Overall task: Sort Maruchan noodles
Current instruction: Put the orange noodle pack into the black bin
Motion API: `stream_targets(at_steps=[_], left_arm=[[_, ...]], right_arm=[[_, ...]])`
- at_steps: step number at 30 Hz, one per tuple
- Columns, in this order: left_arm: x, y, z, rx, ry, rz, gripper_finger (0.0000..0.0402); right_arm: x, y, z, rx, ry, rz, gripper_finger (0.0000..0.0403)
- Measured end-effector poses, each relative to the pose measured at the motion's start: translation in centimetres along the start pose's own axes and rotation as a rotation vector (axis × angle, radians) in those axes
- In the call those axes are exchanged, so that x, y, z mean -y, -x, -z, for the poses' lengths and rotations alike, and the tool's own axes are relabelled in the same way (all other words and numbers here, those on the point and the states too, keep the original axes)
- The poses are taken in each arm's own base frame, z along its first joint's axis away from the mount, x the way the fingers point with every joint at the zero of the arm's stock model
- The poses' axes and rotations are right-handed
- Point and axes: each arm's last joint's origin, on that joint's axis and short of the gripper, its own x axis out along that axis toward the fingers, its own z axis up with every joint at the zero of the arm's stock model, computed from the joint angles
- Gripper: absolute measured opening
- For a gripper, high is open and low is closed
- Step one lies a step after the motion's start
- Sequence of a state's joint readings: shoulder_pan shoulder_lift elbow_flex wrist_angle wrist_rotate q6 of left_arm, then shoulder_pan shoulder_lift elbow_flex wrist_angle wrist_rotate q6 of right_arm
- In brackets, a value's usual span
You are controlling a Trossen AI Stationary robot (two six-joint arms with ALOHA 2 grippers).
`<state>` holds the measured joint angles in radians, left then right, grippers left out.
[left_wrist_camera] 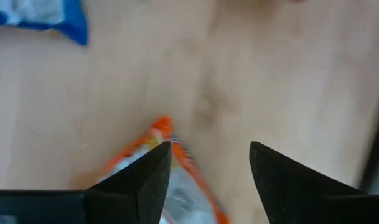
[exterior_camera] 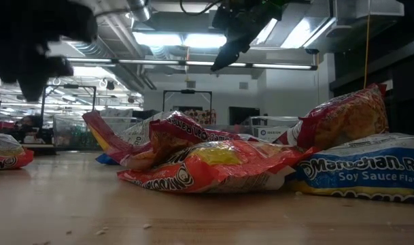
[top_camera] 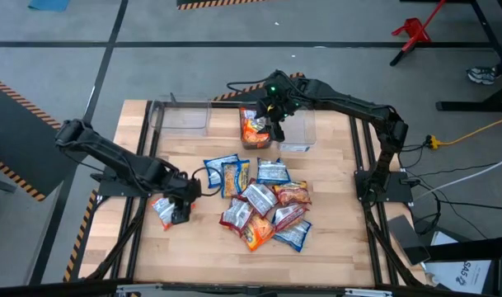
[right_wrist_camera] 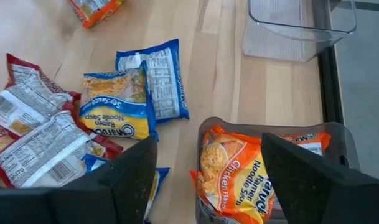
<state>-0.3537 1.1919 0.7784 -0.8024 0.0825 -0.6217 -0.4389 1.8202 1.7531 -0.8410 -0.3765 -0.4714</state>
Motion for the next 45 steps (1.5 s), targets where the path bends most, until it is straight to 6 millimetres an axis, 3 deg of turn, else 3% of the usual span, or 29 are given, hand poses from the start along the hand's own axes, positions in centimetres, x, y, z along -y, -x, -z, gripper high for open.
stream_targets(at_steps=[4, 10, 17, 24, 33, 38, 45], left_arm=[[-1.1, -1.6, 0.7, 0.007, 0.012, -0.043, 0.0221], [-1.6, -3.5, 1.5, 0.012, 0.006, 0.039, 0.0243], [-2.8, -4.4, 2.1, 0.041, 0.008, -0.064, 0.0278], [-2.5, -5.4, 2.2, 0.0, -0.019, -0.049, 0.03], [-2.5, -7.7, 2.2, -0.104, -0.037, -0.114, 0.0295], [-2.7, -7.7, 2.6, -0.137, 0.013, -0.147, 0.0269], [-3.0, -7.6, 2.8, -0.149, 0.01, -0.189, 0.0158]], right_arm=[[0.0, 0.0, 0.0, 0.001, -0.006, -0.001, 0.0277], [0.0, 0.0, 0.1, -0.007, -0.01, -0.004, 0.0277], [-0.1, 0.0, 0.1, -0.014, -0.029, -0.008, 0.0278], [-0.1, 0.0, 0.2, -0.023, -0.034, -0.011, 0.0278], [-0.1, 0.0, 0.3, -0.029, -0.047, -0.013, 0.0278], [-0.1, 0.0, 0.4, -0.05, -0.068, -0.001, 0.0278], [-0.3, 0.0, 0.8, -0.084, -0.086, -0.009, 0.0278]])
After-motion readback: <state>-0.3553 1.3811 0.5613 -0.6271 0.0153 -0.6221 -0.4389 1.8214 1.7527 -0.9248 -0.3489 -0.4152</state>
